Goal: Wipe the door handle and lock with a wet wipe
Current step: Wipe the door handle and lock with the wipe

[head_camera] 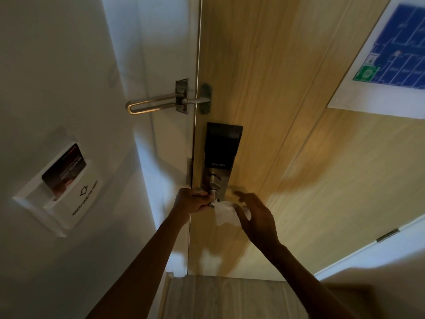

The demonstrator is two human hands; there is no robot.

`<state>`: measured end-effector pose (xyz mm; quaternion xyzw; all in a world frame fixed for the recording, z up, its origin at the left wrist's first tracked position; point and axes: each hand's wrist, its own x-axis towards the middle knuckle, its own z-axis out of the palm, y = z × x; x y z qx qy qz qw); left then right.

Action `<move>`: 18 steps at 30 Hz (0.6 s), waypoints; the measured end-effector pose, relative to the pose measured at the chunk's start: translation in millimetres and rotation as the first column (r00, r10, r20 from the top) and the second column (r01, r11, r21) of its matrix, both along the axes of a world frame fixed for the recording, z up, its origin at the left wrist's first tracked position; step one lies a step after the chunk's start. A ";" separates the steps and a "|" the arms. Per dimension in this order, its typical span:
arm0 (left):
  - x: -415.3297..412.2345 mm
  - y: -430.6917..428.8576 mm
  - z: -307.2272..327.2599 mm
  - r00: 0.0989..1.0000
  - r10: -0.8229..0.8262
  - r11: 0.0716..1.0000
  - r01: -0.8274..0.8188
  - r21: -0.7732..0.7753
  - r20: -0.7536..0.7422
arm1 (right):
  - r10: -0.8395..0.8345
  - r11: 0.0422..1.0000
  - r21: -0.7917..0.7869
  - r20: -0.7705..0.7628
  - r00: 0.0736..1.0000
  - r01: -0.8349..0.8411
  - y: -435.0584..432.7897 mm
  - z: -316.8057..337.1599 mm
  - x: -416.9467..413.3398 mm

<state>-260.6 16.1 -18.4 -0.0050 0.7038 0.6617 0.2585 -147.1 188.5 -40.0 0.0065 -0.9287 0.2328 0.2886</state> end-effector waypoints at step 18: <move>2.7 -1.0 2.7 1.000 0.011 1.000 -0.011 0.014 0.017 | -0.141 0.985 -0.110 -0.055 0.989 0.134 -1.2 -3.5 -9.6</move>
